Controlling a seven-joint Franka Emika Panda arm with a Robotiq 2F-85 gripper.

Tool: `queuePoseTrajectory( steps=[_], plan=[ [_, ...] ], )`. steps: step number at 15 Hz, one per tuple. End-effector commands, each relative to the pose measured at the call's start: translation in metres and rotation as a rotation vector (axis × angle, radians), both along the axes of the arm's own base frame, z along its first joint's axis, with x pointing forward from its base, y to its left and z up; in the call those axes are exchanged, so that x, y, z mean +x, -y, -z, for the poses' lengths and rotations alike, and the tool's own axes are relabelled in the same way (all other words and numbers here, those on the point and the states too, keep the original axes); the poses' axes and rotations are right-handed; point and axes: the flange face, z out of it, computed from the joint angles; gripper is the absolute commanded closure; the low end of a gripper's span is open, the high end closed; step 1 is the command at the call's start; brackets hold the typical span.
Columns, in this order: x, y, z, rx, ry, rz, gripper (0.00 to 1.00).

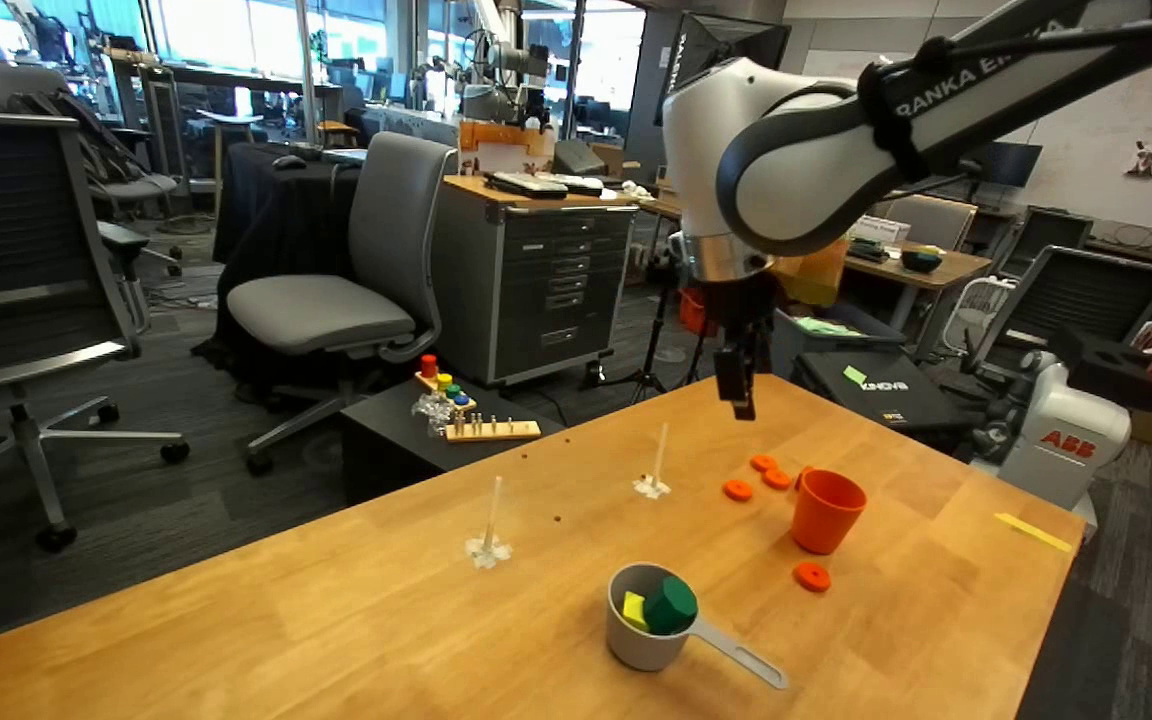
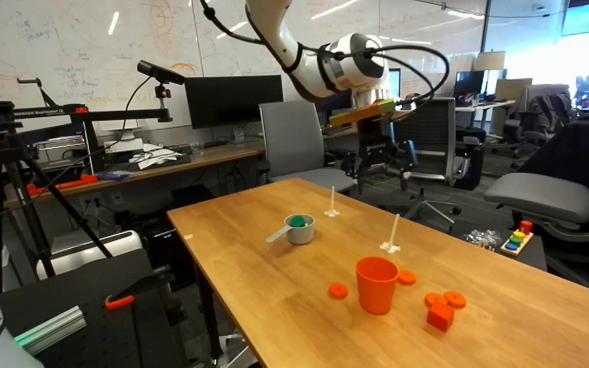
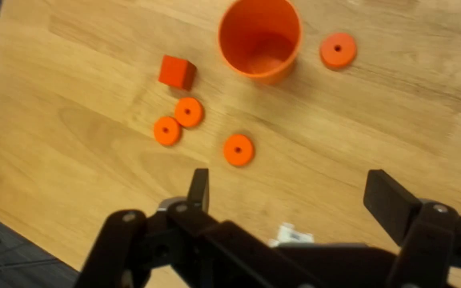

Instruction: Pick up the yellow, green and orange objects and put them in the pot

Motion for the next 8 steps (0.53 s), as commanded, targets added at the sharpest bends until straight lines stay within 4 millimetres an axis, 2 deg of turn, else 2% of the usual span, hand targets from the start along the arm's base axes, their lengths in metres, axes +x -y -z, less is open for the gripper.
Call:
queuePoseTrajectory(
  steps=[1, 2, 3, 5, 6, 8],
  plan=[
    [-0.021, 0.087, -0.028, -0.026, 0.030, 0.170, 0.00],
    [-0.028, 0.107, -0.028, -0.014, 0.028, 0.216, 0.00],
    [-0.009, 0.083, -0.018, -0.024, 0.010, 0.144, 0.00],
    [-0.018, 0.118, -0.021, -0.022, 0.007, 0.196, 0.00],
    [-0.020, 0.123, -0.021, -0.020, 0.008, 0.204, 0.00],
    [-0.017, 0.115, -0.014, -0.025, 0.018, 0.205, 0.00]
  ],
)
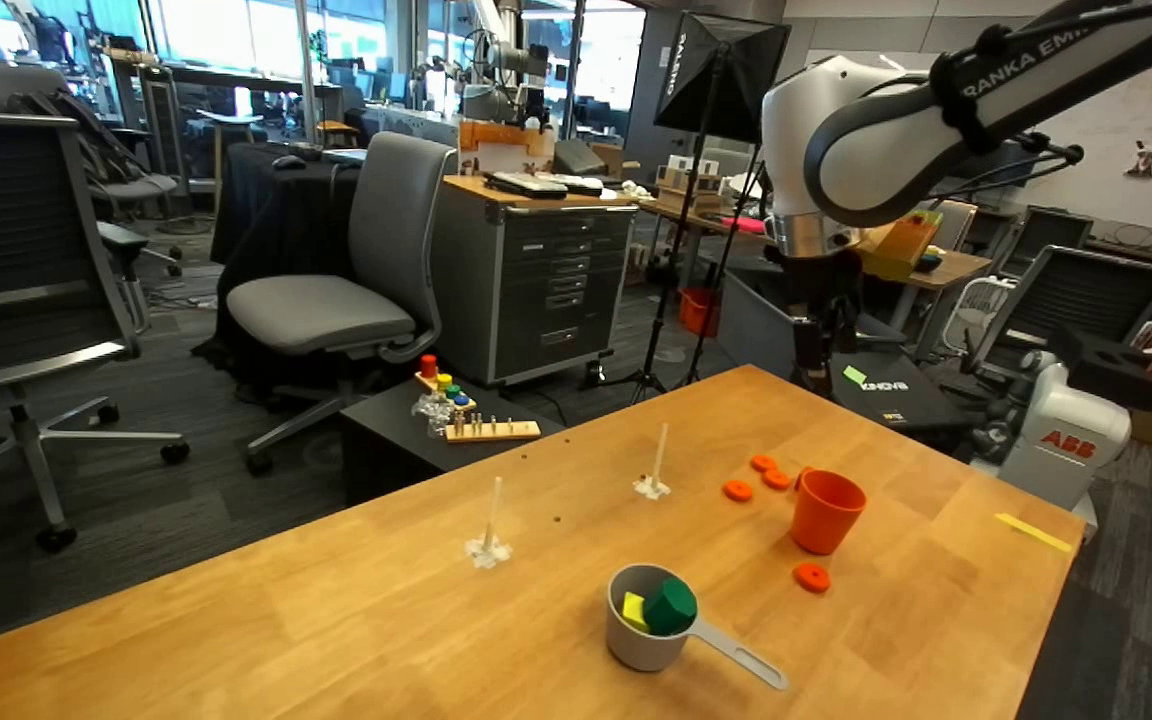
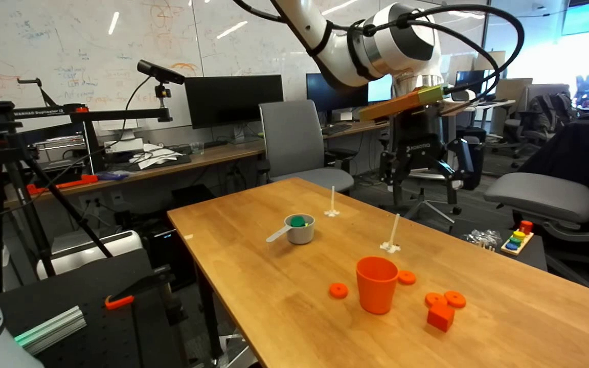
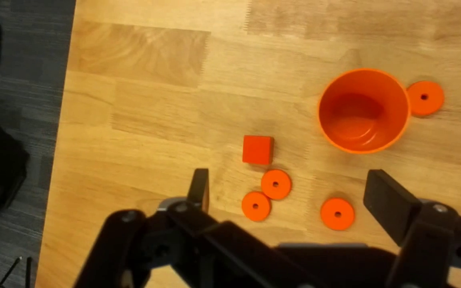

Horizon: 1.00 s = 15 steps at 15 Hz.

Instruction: Pick up the yellow, green and orange objects and put them in the pot

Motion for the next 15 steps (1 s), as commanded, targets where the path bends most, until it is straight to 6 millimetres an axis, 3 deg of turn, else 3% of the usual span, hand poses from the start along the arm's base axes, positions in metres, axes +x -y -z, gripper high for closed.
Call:
queuePoseTrajectory(
  steps=[1, 5, 11, 15],
  plan=[
    [0.007, -0.002, 0.013, 0.008, 0.005, 0.019, 0.00],
    [0.008, 0.012, 0.033, 0.030, 0.001, 0.073, 0.00],
    [0.009, 0.051, 0.048, 0.069, 0.007, 0.186, 0.00],
    [0.005, 0.072, 0.069, 0.098, -0.011, 0.266, 0.00]
  ],
)
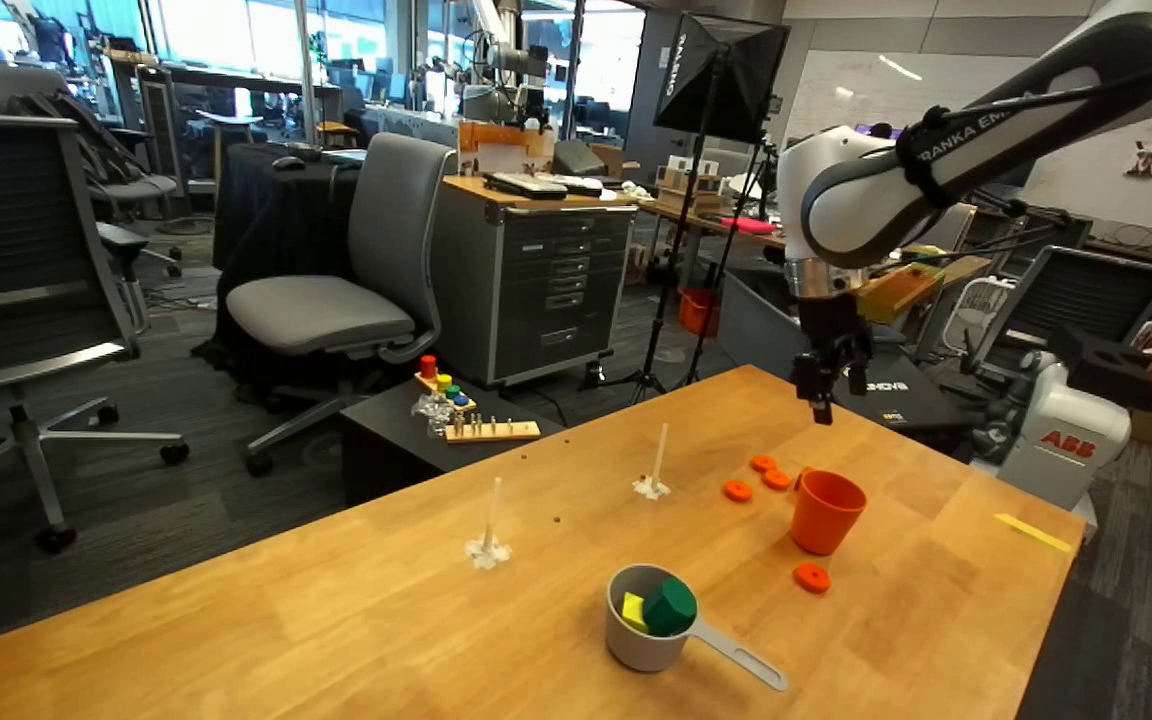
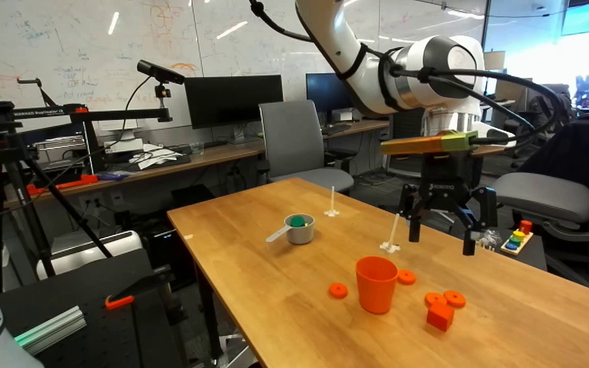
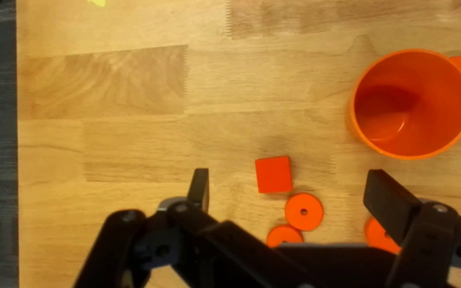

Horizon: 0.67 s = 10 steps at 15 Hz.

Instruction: Pick up the yellow, green and orange objects and put them in the pot

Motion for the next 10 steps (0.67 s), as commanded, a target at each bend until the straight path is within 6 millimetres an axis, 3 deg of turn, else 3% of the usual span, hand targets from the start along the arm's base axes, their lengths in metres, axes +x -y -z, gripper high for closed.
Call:
queuePoseTrajectory(
  steps=[1, 6, 10],
  plan=[
    [0.001, 0.016, 0.020, 0.027, -0.001, 0.089, 0.00],
    [-0.006, 0.033, 0.060, 0.050, -0.028, 0.175, 0.00],
    [0.000, 0.036, 0.078, 0.047, -0.030, 0.191, 0.00]
  ],
)
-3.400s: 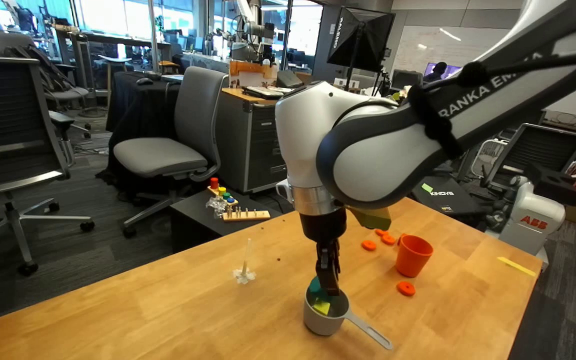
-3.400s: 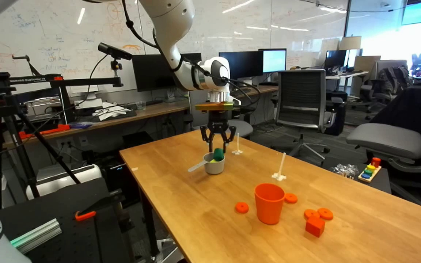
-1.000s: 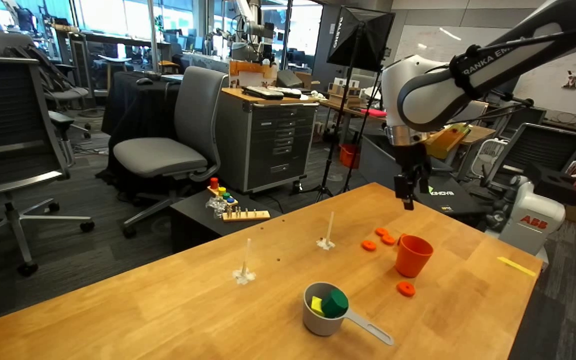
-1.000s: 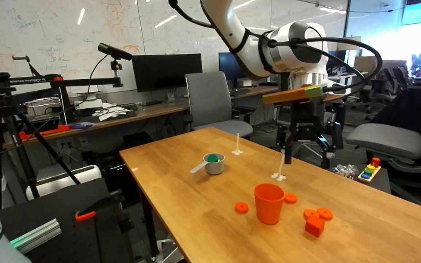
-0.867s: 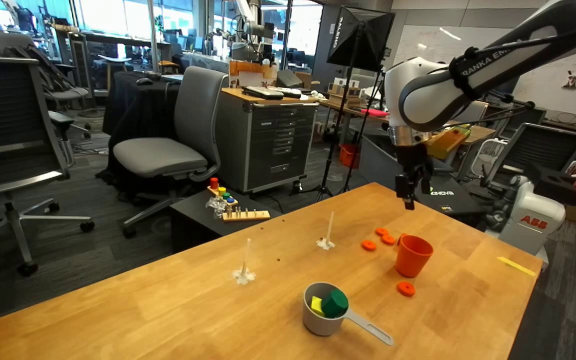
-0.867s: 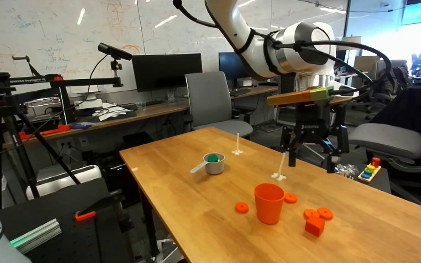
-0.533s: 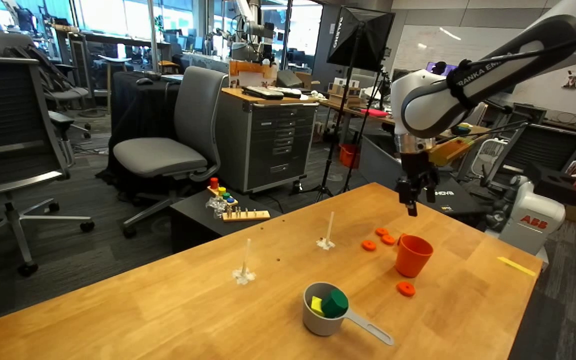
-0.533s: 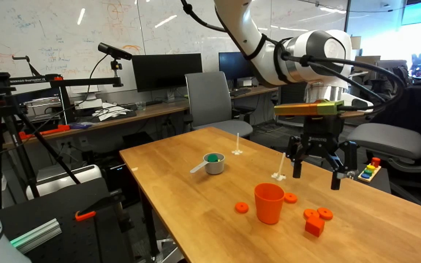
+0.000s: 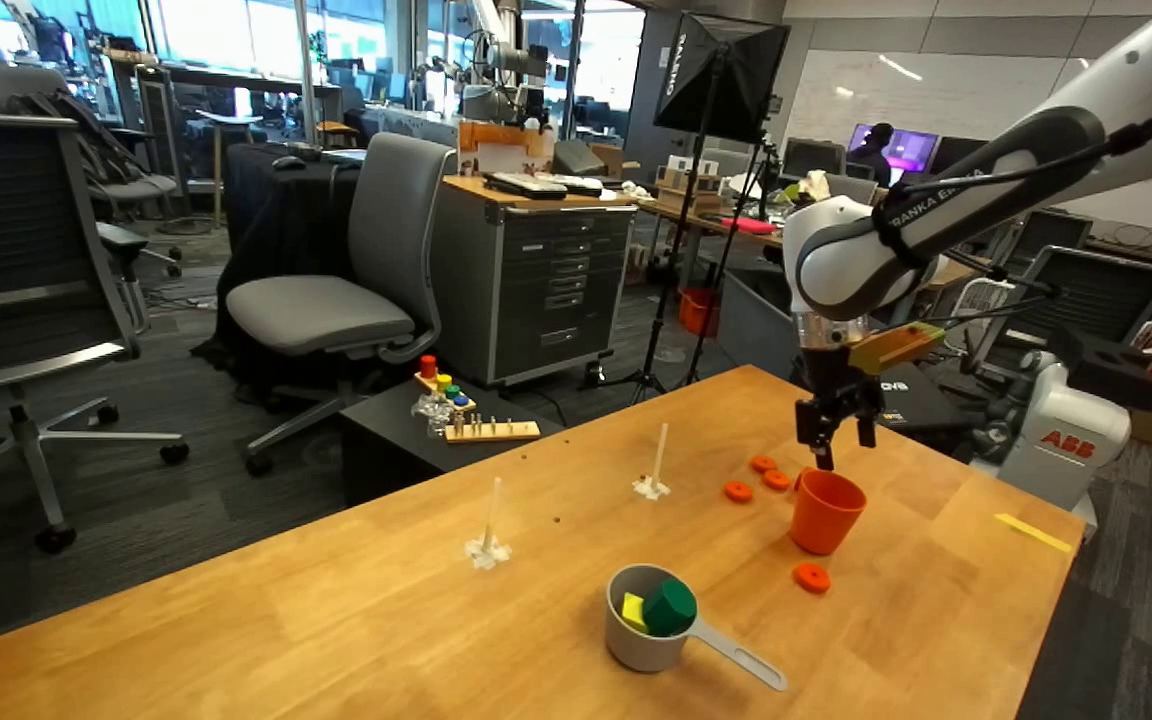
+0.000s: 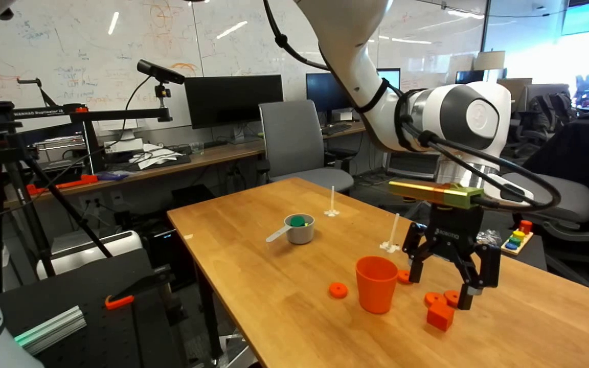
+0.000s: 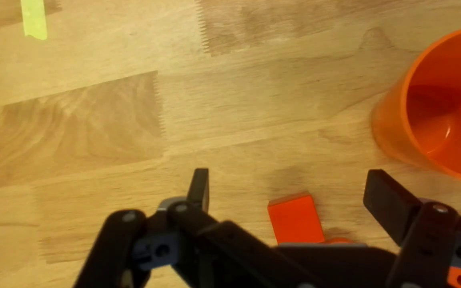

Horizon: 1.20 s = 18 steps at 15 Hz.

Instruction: Pick up the yellow, green and orange objects and put them in the pot

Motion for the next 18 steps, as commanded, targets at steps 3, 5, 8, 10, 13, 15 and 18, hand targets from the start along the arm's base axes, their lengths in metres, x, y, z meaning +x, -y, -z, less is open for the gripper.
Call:
queuePoseTrajectory(
  steps=[3, 5, 8, 10, 13, 15, 18],
  plan=[
    [0.019, 0.000, 0.017, 0.004, 0.019, 0.026, 0.00],
    [0.023, -0.002, 0.026, 0.007, 0.019, 0.029, 0.00],
    [0.027, -0.002, 0.040, 0.012, 0.012, 0.012, 0.00],
    [0.028, -0.001, 0.049, 0.017, 0.007, 0.012, 0.00],
    [0.031, 0.000, 0.059, 0.017, -0.001, 0.000, 0.27],
    [0.033, 0.001, 0.064, 0.022, 0.001, 0.003, 0.44],
    [0.034, 0.003, 0.064, 0.026, -0.003, 0.012, 0.66]
  ],
)
